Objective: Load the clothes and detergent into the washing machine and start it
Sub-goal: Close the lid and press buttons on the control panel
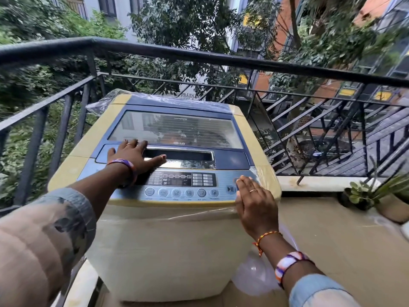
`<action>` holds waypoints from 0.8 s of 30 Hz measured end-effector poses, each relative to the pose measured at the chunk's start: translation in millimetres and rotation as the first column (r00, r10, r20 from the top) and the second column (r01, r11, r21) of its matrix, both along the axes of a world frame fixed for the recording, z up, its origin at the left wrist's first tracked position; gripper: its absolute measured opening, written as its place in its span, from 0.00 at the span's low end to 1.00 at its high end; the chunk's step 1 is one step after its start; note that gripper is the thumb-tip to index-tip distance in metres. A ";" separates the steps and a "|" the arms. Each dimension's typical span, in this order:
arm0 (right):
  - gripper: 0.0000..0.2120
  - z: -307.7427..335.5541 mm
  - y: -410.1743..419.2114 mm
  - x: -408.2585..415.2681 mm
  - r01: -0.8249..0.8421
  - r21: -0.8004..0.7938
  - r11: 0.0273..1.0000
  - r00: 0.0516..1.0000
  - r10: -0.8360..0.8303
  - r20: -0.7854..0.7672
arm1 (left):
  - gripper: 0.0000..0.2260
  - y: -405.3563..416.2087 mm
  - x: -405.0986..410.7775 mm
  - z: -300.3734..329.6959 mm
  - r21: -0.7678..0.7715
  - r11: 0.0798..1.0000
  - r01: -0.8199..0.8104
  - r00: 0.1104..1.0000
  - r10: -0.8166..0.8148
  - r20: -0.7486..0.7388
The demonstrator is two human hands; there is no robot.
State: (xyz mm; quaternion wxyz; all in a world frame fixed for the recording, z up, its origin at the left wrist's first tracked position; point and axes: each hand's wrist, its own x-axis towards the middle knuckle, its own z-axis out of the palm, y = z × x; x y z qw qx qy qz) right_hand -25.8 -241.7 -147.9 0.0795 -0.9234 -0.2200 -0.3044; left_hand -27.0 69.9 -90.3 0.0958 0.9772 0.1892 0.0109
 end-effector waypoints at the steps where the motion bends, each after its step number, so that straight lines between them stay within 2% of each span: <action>1: 0.19 -1.5 -0.6 -1.4 0.008 0.008 1.000 1.000 -0.008 -0.014 | 0.39 1.3 0.6 2.3 0.027 0.999 0.019 1.000 -0.018 -0.025; 5: 0.24 -7.6 -3.7 -7.3 0.030 0.063 0.998 0.996 -0.025 -0.085 | 0.31 12.0 -1.3 -2.8 0.039 0.993 0.110 0.993 -0.108 -0.040; 8: 0.28 -3.3 -4.1 -9.4 0.028 0.078 0.997 0.994 -0.020 -0.112 | 0.30 12.9 -11.0 -13.7 -0.039 0.998 0.057 0.998 -0.057 0.005; 10: 0.29 0.1 -3.3 -8.6 0.022 0.085 0.996 0.993 -0.011 -0.121 | 0.30 11.1 -13.7 -15.2 -0.039 0.999 0.032 0.999 -0.030 0.045; 19: 0.26 -2.8 -9.6 -14.9 0.023 0.088 0.996 0.984 -0.007 -0.177 | 0.29 6.4 -12.1 -14.1 -0.010 1.000 0.029 0.997 -0.029 0.075; 24: 0.22 -3.7 -14.4 -17.2 -0.052 -0.034 0.998 0.989 0.047 -0.139 | 0.29 9.7 -13.9 -11.9 0.001 1.000 0.016 0.996 -0.016 0.091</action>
